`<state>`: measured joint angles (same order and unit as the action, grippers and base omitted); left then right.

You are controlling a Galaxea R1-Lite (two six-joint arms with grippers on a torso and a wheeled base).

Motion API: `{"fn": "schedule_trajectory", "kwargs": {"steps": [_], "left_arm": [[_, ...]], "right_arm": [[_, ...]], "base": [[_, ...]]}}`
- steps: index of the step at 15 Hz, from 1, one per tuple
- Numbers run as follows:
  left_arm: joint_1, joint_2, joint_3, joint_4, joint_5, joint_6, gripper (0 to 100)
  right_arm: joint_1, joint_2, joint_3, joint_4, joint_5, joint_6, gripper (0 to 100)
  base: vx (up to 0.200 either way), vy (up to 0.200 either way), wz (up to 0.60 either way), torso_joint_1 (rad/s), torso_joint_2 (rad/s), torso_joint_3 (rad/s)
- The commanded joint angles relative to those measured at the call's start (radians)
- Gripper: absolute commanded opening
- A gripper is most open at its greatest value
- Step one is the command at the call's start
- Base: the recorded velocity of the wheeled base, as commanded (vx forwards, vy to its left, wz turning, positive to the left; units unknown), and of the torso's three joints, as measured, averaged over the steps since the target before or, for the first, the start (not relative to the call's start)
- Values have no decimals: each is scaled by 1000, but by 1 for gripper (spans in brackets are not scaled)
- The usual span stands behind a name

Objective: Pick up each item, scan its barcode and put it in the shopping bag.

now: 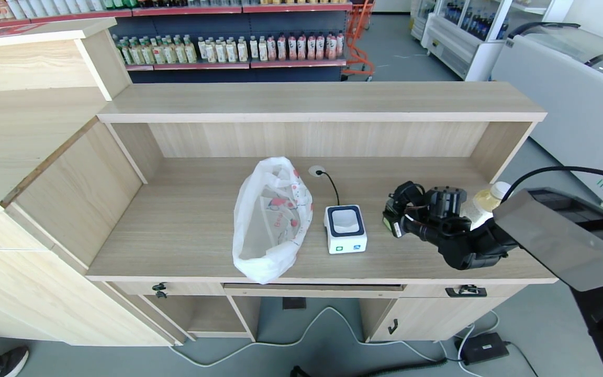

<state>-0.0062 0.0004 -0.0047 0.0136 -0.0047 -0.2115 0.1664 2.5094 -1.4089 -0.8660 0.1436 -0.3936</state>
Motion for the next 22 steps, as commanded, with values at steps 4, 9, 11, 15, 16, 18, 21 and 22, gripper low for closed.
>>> {"fn": "schedule_trajectory", "kwargs": {"steps": [4, 9, 11, 15, 16, 18, 21, 22], "left_arm": [[0, 0, 0, 0, 0, 0, 100], [0, 0, 0, -1, 0, 0, 100], [0, 0, 0, 0, 0, 0, 100], [0, 0, 0, 0, 0, 0, 100], [0, 0, 0, 0, 0, 0, 100], [0, 0, 0, 0, 0, 0, 100], [0, 0, 0, 0, 0, 0, 100], [0, 0, 0, 0, 0, 0, 100]], "right_arm": [[-27, -239, 194, 1, -6, -59, 0], [-159, -839, 685, 65, -2, -271, 0], [-189, -992, 775, 74, 5, -439, 0], [-10, -1184, 889, -27, 292, -872, 0], [33, -1189, 894, 2, 398, -1035, 0], [136, -1195, 892, 73, 516, -1344, 0], [375, -1175, 884, 104, 576, -1802, 0], [459, -1179, 874, 102, 577, -1890, 0]], "base": [[0, 0, 0, 0, 0, 0], [0, 0, 0, 0, 0, 0], [0, 0, 0, 0, 0, 0], [0, 0, 0, 0, 0, 0], [0, 0, 0, 0, 0, 0], [0, 0, 0, 0, 0, 0], [0, 0, 0, 0, 0, 0], [0, 0, 0, 0, 0, 0]]}}
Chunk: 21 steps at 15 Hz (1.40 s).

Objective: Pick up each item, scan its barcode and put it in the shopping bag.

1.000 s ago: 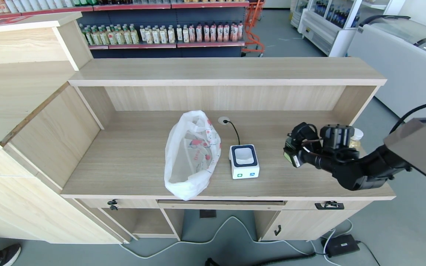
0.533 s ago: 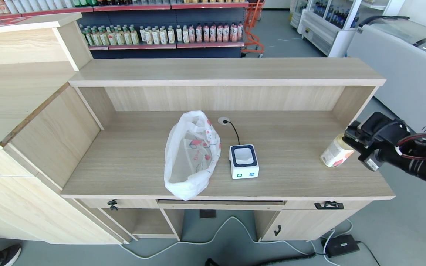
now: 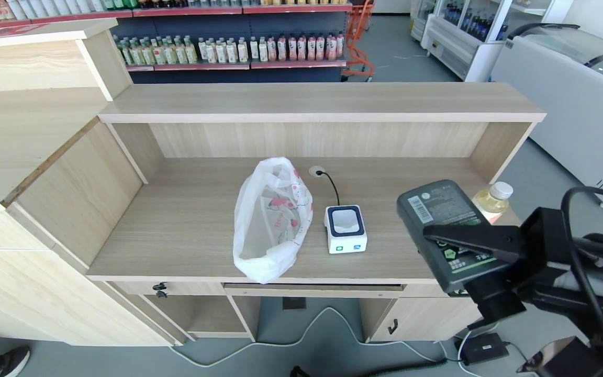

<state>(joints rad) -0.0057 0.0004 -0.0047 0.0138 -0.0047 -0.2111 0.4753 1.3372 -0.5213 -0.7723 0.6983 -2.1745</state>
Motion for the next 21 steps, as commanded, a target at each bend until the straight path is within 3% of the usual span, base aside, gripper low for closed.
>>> {"fn": "schedule_trajectory", "kwargs": {"steps": [1, 5, 15, 21], "left_arm": [[0, 0, 0, 0, 0, -1, 100], [0, 0, 0, 0, 0, -1, 100], [0, 0, 0, 0, 0, -1, 100], [0, 0, 0, 0, 0, -1, 100]], "right_arm": [[206, -20, -22, 8, 23, -203, 0], [243, -26, -28, 7, 47, -366, 0], [298, 16, -97, -68, 72, -375, 0], [339, 45, -157, -136, 112, -265, 0]], "base": [[0, 0, 0, 0, 0, 0], [0, 0, 0, 0, 0, 0], [0, 0, 0, 0, 0, 0], [0, 0, 0, 0, 0, 0]]}}
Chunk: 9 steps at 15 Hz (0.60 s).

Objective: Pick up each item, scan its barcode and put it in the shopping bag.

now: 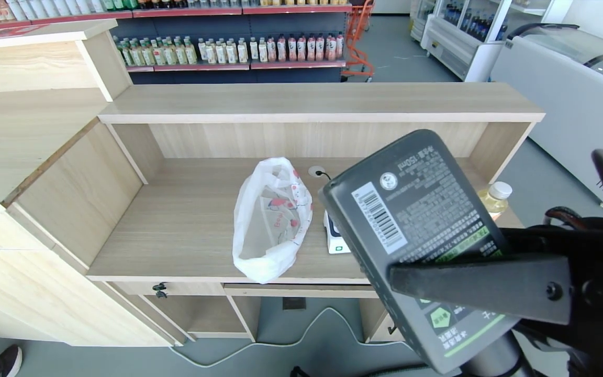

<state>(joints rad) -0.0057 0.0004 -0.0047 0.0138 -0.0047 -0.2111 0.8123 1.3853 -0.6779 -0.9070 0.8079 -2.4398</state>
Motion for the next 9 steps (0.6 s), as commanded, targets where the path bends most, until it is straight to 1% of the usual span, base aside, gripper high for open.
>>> {"fn": "schedule_trajectory", "kwargs": {"steps": [1, 4, 7, 9], "left_arm": [[0, 0, 0, 0, 0, -1, 100], [0, 0, 0, 0, 0, -1, 100], [0, 0, 0, 0, 0, -1, 100], [0, 0, 0, 0, 0, -1, 100]], "right_arm": [[2, -23, 3, 2, 2, 1, 0], [1, -29, 1, 2, 4, 8, 0], [-2, -81, 67, 8, 7, 7, 0], [-7, -106, 77, 28, 24, 5, 0]], "base": [[0, 0, 0, 0, 0, 0], [0, 0, 0, 0, 0, 0], [0, 0, 0, 0, 0, 0], [0, 0, 0, 0, 0, 0]]}}
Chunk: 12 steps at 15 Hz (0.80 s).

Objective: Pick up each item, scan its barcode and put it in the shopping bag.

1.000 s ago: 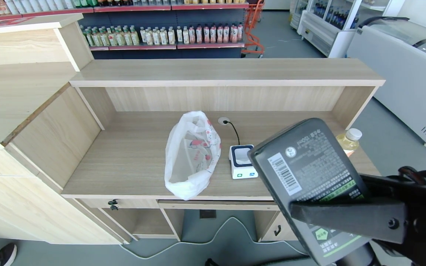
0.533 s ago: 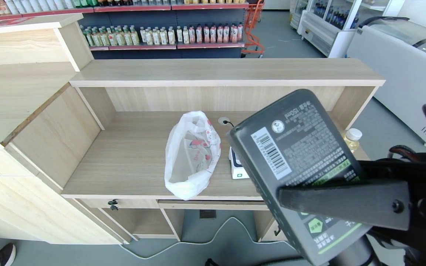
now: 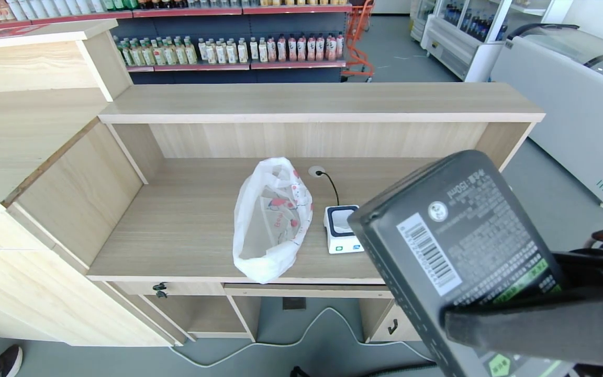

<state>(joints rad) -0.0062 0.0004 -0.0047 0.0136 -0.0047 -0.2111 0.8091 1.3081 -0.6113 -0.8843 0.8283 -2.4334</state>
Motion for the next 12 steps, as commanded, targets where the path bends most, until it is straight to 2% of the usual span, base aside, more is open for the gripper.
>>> {"fn": "schedule_trajectory", "kwargs": {"steps": [1, 7, 9, 10, 12], "left_arm": [[0, 0, 0, 0, 0, -1, 100], [0, 0, 0, 0, 0, -1, 100], [0, 0, 0, 0, 0, -1, 100], [0, 0, 0, 0, 0, -1, 100], [0, 0, 0, 0, 0, -1, 100]], "right_arm": [[-5, -39, 10, 22, 8, -3, 0], [-42, -99, 39, 84, 43, -29, 0], [-62, -90, 8, 159, 38, 25, 0], [-139, -90, -5, 212, 6, 149, 0], [-443, -184, 1, 344, -196, 521, 0]], "base": [[0, 0, 0, 0, 0, 0], [0, 0, 0, 0, 0, 0], [0, 0, 0, 0, 0, 0], [0, 0, 0, 0, 0, 0], [0, 0, 0, 0, 0, 0]]}}
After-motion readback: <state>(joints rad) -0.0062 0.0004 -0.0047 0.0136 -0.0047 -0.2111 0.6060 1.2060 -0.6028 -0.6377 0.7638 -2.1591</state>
